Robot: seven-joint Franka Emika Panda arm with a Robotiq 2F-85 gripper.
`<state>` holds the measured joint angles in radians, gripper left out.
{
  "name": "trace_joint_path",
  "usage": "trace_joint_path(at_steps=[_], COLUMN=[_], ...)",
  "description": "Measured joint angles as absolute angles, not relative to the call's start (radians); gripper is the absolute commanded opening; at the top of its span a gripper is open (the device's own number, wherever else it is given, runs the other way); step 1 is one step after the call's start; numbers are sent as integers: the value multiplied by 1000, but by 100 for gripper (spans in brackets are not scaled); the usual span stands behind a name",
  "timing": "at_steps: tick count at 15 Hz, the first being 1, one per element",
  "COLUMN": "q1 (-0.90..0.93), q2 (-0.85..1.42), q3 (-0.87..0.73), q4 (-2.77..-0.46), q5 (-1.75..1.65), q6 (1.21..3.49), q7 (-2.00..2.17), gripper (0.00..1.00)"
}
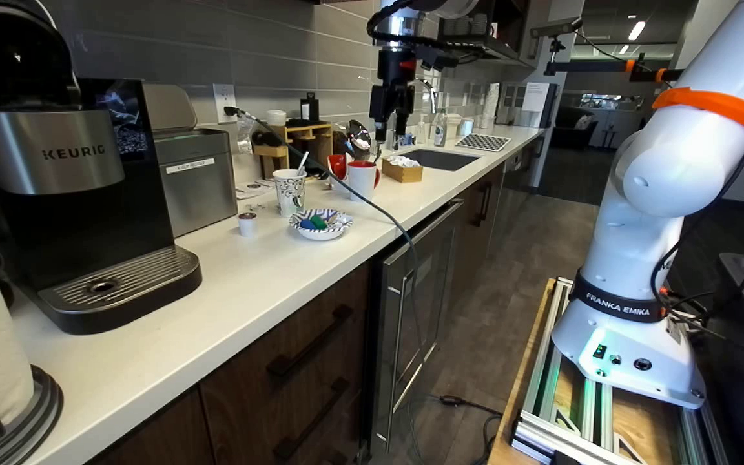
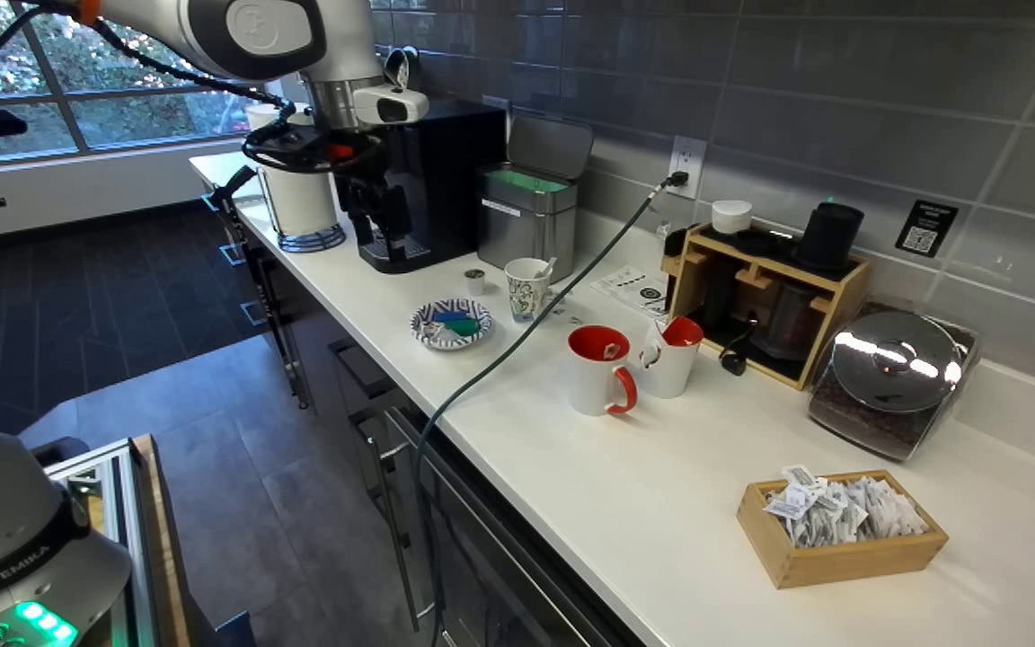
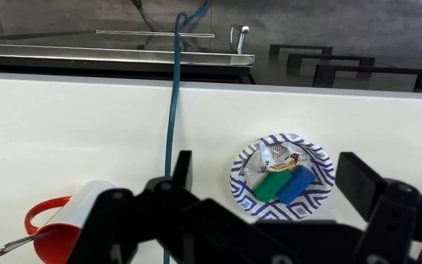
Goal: Open the top drawer
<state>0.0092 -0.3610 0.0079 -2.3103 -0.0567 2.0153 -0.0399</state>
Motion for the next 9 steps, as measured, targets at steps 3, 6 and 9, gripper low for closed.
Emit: trace_joint_path(at_steps=[3, 6, 9], q1=[9, 17, 53], q2=[-361, -368, -388], q3=[8, 62, 206], q4=[-2310, -2324, -2396], q5=[-57, -118, -239], q6=[2015, 2052, 2162], q7=[-40, 0, 158], gripper=[100, 100, 100])
